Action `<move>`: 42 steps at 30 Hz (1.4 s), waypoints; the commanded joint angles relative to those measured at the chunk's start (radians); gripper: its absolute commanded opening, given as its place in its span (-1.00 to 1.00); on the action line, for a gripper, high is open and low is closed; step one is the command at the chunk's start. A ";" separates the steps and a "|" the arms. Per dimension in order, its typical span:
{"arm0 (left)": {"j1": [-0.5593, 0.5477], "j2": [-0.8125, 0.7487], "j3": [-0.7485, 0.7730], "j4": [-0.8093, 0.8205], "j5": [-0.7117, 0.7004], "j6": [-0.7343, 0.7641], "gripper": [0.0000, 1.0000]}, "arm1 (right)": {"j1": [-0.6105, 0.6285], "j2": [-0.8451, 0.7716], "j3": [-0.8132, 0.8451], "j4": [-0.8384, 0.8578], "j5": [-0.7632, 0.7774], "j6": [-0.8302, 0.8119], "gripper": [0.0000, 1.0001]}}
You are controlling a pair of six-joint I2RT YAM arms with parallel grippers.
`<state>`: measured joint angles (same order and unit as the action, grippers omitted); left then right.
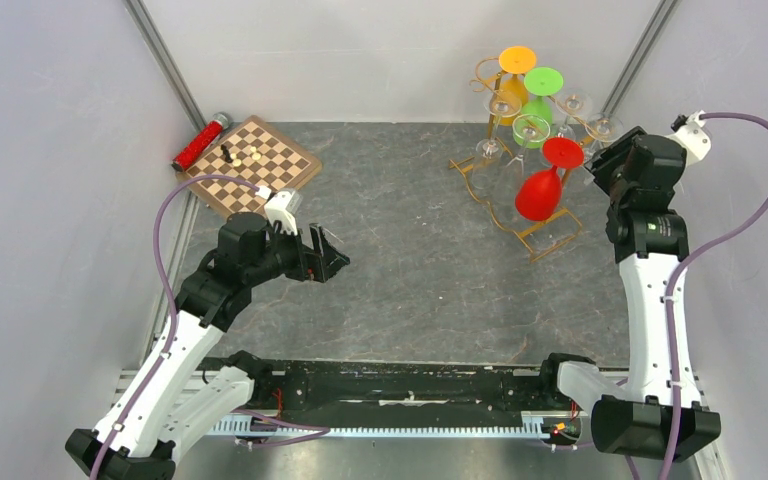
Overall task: Take the wine glass off the wine glass rack
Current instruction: Adjust the wine rack at the center of the board.
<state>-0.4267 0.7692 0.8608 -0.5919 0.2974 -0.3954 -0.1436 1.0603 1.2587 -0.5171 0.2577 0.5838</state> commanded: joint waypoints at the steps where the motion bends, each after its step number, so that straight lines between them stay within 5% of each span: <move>1: 0.005 -0.014 -0.002 0.021 0.016 0.024 0.86 | -0.006 0.004 -0.007 0.047 -0.018 0.011 0.02; 28: 0.005 -0.019 -0.005 0.020 0.009 0.023 0.86 | -0.007 0.034 -0.016 0.055 -0.071 0.026 -1.00; 42: 0.007 -0.017 -0.003 0.018 0.000 0.024 0.86 | -0.006 0.072 -0.014 0.081 -0.204 0.072 -1.00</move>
<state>-0.4267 0.7601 0.8604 -0.5926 0.2970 -0.3954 -0.1581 1.1004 1.2484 -0.4637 0.1783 0.6540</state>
